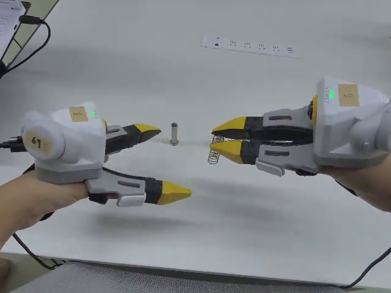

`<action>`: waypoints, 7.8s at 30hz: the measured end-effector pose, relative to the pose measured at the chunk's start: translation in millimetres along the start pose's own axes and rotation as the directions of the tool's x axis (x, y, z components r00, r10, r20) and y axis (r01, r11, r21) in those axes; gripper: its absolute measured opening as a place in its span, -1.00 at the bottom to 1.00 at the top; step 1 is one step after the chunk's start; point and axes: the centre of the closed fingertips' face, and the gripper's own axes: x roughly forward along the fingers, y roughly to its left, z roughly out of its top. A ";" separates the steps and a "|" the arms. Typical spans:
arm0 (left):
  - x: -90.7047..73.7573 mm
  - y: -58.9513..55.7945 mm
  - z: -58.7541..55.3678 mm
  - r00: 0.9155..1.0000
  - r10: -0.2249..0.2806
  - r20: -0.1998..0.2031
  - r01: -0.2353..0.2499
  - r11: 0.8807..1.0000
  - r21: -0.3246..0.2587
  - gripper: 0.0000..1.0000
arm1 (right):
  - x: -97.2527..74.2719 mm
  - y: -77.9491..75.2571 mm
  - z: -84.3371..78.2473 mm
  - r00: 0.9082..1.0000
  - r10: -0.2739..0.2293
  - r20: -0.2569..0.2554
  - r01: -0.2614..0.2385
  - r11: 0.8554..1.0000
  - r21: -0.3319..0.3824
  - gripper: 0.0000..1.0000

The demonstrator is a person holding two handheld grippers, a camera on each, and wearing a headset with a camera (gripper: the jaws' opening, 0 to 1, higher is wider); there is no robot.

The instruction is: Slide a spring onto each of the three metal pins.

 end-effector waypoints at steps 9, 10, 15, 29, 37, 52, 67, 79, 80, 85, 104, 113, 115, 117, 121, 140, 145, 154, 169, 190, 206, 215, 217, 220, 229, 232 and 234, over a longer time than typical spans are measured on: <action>-12.0 13.5 -3.5 0.999 0.049 0.009 -0.049 0.999 -0.013 0.96 | -1.2 -3.2 -2.6 1.000 -0.007 -0.009 0.007 1.000 0.000 -0.85; -12.4 14.2 -3.3 0.999 0.051 0.011 -0.051 0.999 -0.018 0.96 | -0.9 -3.5 -2.3 1.000 -0.008 -0.008 0.008 1.000 0.001 -0.85; -13.1 16.0 -3.3 0.998 0.057 0.015 -0.056 0.998 -0.021 0.96 | -0.4 -4.8 -3.5 1.000 -0.012 -0.014 0.012 1.000 0.000 -0.85; -18.6 19.2 -7.6 0.997 0.071 0.011 -0.070 0.997 -0.037 0.96 | 0.1 -4.3 -12.6 0.999 -0.011 -0.043 0.010 1.000 -0.009 -0.85; -21.6 17.6 -8.7 0.997 0.070 0.013 -0.070 0.997 -0.040 0.96 | 10.2 -2.9 -14.0 0.998 0.010 -0.055 -0.012 1.000 -0.027 -0.85; -23.8 16.4 -12.3 0.997 0.072 0.004 -0.072 0.996 -0.050 0.96 | 35.8 -9.4 -17.8 0.998 0.029 -0.049 -0.031 0.999 -0.038 -0.85; -25.0 18.9 -10.6 0.996 0.084 0.015 -0.083 0.995 -0.053 0.95 | 59.2 -26.8 -11.4 0.999 0.024 -0.044 -0.026 0.999 -0.046 -0.85; -28.9 22.9 -12.7 0.995 0.097 0.017 -0.096 0.994 -0.061 0.96 | 72.3 -42.2 -6.9 0.999 -0.014 -0.036 0.012 0.999 -0.041 -0.85; -29.0 23.0 -12.7 0.995 0.097 0.018 -0.096 0.993 -0.062 0.96 | 72.7 -43.0 -6.9 0.999 -0.016 -0.035 0.014 0.999 -0.038 -0.85; -28.5 22.4 -13.8 0.996 0.093 0.014 -0.092 0.994 -0.063 0.96 | 76.3 -53.6 -7.1 0.999 -0.043 -0.029 0.042 0.999 -0.022 -0.85; -30.1 23.7 -17.0 0.995 0.097 0.015 -0.095 0.993 -0.066 0.94 | 90.4 -78.7 -9.0 0.993 -0.115 -0.015 0.116 0.991 0.062 -0.85; -28.7 24.7 -15.2 0.995 0.096 0.020 -0.094 0.993 -0.065 0.94 | 94.2 -79.9 -14.0 0.993 -0.111 -0.031 0.112 0.992 0.064 -0.85; -28.5 24.9 -14.8 0.995 0.096 0.020 -0.094 0.993 -0.065 0.94 | 94.4 -80.8 -15.4 0.993 -0.111 -0.035 0.113 0.992 0.064 -0.85; -28.4 25.2 -14.9 0.995 0.096 0.019 -0.095 0.993 -0.064 0.94 | 94.7 -81.6 -16.0 0.993 -0.112 -0.036 0.114 0.991 0.066 -0.85; -28.4 25.2 -15.6 0.995 0.096 0.017 -0.094 0.993 -0.065 0.94 | 96.0 -82.9 -17.7 0.993 -0.114 -0.040 0.116 0.991 0.071 -0.85; -29.4 24.7 -17.4 0.995 0.094 0.019 -0.093 0.993 -0.074 0.91 | 100.2 -82.5 -23.2 0.992 -0.110 -0.058 0.114 0.991 0.071 -0.85; -30.0 25.6 -17.9 0.995 0.096 0.019 -0.094 0.993 -0.077 0.91 | 101.6 -80.9 -24.9 0.993 -0.103 -0.062 0.108 0.991 0.075 -0.85; -31.3 26.0 -18.7 0.995 0.097 0.019 -0.096 0.992 -0.078 0.90 | 104.0 -80.3 -28.7 0.992 -0.103 -0.072 0.108 0.991 0.079 -0.85; -32.7 28.5 -21.6 0.994 0.106 0.019 -0.104 0.991 -0.085 0.90 | 108.5 -76.6 -40.3 0.990 -0.104 -0.100 0.111 0.992 0.068 -0.84; -32.9 29.8 -25.4 0.994 0.109 0.014 -0.107 0.990 -0.091 0.88 | 121.2 -66.8 -66.3 0.979 -0.074 -0.192 0.079 0.997 0.019 -0.84; -32.4 29.1 -25.8 0.994 0.107 0.016 -0.105 0.990 -0.095 0.87 | 125.5 -66.7 -74.5 0.974 -0.082 -0.213 0.088 0.996 0.021 -0.83; -31.7 28.2 -23.5 0.995 0.100 0.016 -0.098 0.991 -0.089 0.88 | 125.0 -64.6 -69.7 0.974 -0.089 -0.206 0.102 0.994 0.049 -0.74; -31.4 28.2 -22.0 0.995 0.099 0.016 -0.097 0.991 -0.086 0.88 | 123.9 -64.3 -67.1 0.976 -0.091 -0.199 0.106 0.992 0.063 -0.72; -29.3 28.7 -18.3 0.995 0.099 0.017 -0.097 0.992 -0.079 0.88 | 119.4 -63.9 -63.5 0.977 -0.093 -0.192 0.107 0.992 0.065 -0.69; -20.1 25.5 -5.8 0.996 0.087 0.032 -0.085 0.995 -0.056 0.92 | 99.3 -65.5 -57.4 0.983 -0.110 -0.146 0.128 0.984 0.121 -0.51; -18.6 25.6 -3.7 0.996 0.086 0.030 -0.084 0.995 -0.047 0.93 | 91.2 -61.8 -54.4 0.986 -0.109 -0.123 0.127 0.980 0.154 -0.47; -17.1 25.4 -2.3 0.996 0.085 0.028 -0.083 0.996 -0.044 0.93 | 85.5 -59.0 -54.6 0.987 -0.112 -0.114 0.131 0.977 0.167 -0.40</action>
